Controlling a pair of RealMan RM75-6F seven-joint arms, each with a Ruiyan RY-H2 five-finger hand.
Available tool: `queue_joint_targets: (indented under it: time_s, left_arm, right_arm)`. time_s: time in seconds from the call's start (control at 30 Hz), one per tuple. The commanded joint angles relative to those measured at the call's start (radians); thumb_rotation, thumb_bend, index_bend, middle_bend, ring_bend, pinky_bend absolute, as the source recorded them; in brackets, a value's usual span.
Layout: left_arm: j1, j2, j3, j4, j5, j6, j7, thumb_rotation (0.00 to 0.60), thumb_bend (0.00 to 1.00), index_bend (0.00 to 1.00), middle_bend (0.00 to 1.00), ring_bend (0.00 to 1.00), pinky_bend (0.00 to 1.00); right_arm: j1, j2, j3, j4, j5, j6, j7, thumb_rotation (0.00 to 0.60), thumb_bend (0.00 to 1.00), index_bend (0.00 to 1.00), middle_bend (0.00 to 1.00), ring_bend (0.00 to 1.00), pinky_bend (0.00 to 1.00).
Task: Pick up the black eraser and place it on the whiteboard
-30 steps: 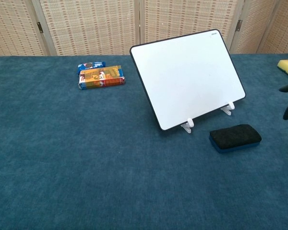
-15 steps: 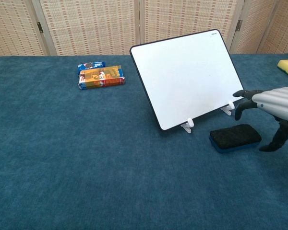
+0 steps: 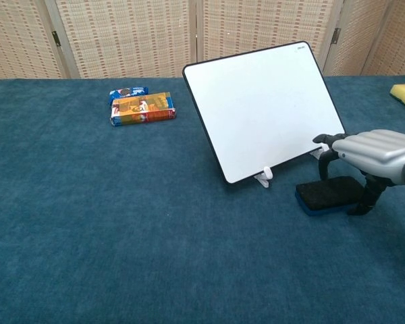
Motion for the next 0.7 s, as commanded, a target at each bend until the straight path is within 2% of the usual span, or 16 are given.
queue_joint_targets:
  time_s: [0.03, 0.1, 0.23, 0.4, 0.5, 0.7]
  left_arm:
    - [-0.001, 0.0, 0.0, 0.003, 0.002, 0.002, -0.003, 0.6, 0.35, 0.04, 0.23, 0.2, 0.18]
    - [-0.001, -0.001, 0.0, 0.007, 0.004, 0.005, -0.006, 0.6, 0.35, 0.03, 0.23, 0.2, 0.17]
    - [-0.001, -0.003, -0.001, 0.011, 0.003, 0.007, -0.007, 0.6, 0.35, 0.02, 0.23, 0.2, 0.17]
    - [-0.001, -0.006, 0.002, 0.006, 0.008, -0.003, 0.006, 0.6, 0.35, 0.02, 0.23, 0.2, 0.17]
    - [-0.001, -0.007, 0.003, 0.003, 0.008, -0.005, 0.01, 0.6, 0.35, 0.02, 0.23, 0.2, 0.17]
    - [-0.003, -0.002, 0.006, 0.001, 0.006, -0.007, -0.003, 0.6, 0.35, 0.02, 0.23, 0.21, 0.17]
  right_arm:
    - [0.008, -0.019, -0.006, 0.025, -0.001, 0.023, 0.002, 0.6, 0.18, 0.52, 0.1, 0.08, 0.17]
    - [0.009, -0.023, -0.007, 0.03, -0.003, 0.035, 0.01, 0.6, 0.18, 0.57, 0.13, 0.1, 0.19]
    - [-0.005, -0.008, -0.004, 0.016, -0.054, 0.08, 0.065, 0.6, 0.18, 0.6, 0.15, 0.12, 0.22]
    - [-0.041, 0.013, 0.017, 0.006, -0.185, 0.202, 0.177, 0.6, 0.18, 0.62, 0.17, 0.14, 0.24]
    - [-0.054, -0.035, 0.031, 0.069, -0.265, 0.3, 0.202, 0.6, 0.18, 0.63, 0.19, 0.14, 0.24]
    - [-0.019, -0.216, 0.1, 0.258, -0.338, 0.426, 0.187, 0.6, 0.18, 0.63, 0.19, 0.14, 0.24]
